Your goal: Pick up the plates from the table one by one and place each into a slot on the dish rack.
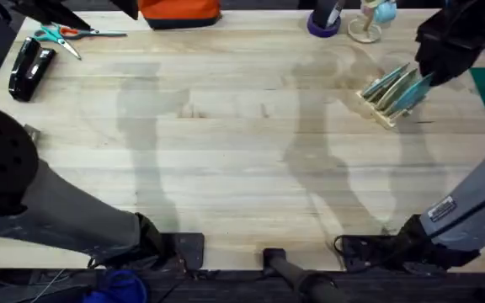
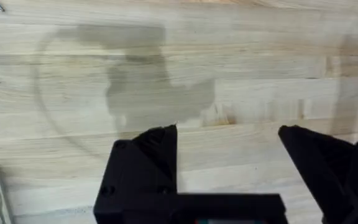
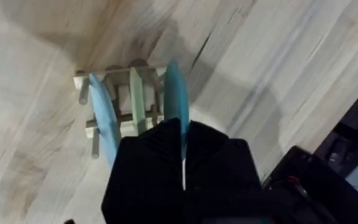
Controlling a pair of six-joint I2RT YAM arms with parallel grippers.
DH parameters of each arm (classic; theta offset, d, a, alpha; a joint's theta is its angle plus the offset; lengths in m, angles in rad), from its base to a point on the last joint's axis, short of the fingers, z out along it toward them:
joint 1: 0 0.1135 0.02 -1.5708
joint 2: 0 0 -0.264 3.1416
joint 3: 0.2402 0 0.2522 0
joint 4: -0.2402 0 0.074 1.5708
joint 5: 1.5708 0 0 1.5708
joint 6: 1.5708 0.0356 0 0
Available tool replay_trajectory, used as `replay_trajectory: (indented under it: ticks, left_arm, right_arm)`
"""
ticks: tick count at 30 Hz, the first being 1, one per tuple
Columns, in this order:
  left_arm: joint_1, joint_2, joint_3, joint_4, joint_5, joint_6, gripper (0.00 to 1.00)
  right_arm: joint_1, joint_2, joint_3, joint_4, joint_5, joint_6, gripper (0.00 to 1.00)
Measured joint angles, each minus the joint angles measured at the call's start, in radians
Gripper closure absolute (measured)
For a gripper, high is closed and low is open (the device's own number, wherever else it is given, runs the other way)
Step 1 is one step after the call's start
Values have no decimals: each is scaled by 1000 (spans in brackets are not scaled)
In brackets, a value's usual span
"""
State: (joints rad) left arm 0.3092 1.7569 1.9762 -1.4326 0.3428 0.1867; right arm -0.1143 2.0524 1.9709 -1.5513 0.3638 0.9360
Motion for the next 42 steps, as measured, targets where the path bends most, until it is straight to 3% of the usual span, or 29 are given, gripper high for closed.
replay_trajectory:
  ticks: [8,9,11,19,21,23,24,34,42]
  left_arm:
    - [0,0,0,0,0,0,7]
    - [0,0,0,0,0,0,6]
    - [0,0,0,0,0,0,7]
    - [0,0,0,0,0,0,7]
    - [0,0,0,0,0,0,7]
    - [0,0,0,0,0,0,7]
    - [0,0,0,0,0,0,6]
    - [0,0,0,0,0,0,7]
    - [0,0,0,0,0,0,7]
  right_arm:
    - [1,18,-3,0,-6,1,969]
    - [2,18,-3,0,-6,3,947]
    - [2,18,-3,-2,-6,3,798]
    - [2,18,-3,-2,-5,5,677]
    - [2,18,-3,-2,-5,7,544]
    - [2,18,-3,-13,2,7,270]
    - [2,16,-3,-18,1,7,225]
    - [2,-4,6,-42,28,7,206]
    - [2,-83,133,-66,73,6,198]
